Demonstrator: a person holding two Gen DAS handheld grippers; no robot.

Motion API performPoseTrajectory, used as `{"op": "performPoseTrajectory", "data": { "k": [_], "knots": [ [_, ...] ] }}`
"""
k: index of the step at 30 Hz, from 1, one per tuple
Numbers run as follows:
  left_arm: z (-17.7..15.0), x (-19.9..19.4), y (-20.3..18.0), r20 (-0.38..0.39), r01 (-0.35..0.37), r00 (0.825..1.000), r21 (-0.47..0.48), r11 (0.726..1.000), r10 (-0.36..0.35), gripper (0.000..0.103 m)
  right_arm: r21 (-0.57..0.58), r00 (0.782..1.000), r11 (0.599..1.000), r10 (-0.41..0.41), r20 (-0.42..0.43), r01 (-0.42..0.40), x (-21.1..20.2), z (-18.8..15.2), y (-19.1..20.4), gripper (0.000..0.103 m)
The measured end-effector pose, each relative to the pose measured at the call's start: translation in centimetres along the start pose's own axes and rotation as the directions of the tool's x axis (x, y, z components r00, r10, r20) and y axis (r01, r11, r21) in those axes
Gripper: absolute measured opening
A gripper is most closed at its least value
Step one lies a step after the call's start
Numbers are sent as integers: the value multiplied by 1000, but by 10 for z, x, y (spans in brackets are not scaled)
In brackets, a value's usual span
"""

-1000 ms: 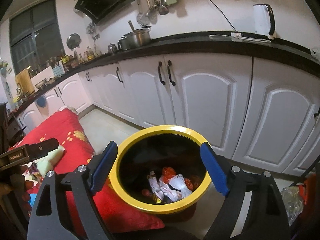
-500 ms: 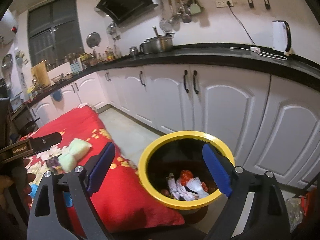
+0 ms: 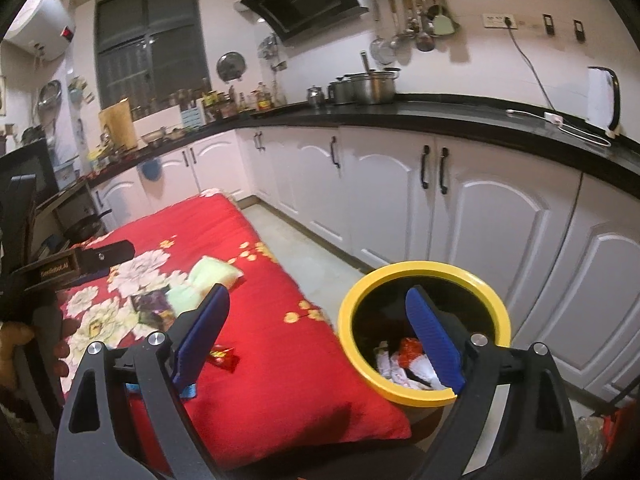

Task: Collect trash
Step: 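Move both tools back over the remaining trash on the bedspread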

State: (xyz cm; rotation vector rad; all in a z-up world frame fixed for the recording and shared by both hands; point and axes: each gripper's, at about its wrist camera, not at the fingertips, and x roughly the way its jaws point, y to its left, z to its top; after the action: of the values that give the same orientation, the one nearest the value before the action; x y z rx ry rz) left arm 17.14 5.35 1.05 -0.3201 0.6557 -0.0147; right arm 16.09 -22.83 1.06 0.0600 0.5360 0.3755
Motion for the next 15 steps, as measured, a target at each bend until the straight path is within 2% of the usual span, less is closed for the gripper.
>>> {"op": "performPoseTrajectory", "data": {
  "k": [15],
  "knots": [
    [-10,-36,62,14,-105,994,-64,992,107,92,-132,984,977,154,-86,-165,17,-8,76,87]
  ]
}}
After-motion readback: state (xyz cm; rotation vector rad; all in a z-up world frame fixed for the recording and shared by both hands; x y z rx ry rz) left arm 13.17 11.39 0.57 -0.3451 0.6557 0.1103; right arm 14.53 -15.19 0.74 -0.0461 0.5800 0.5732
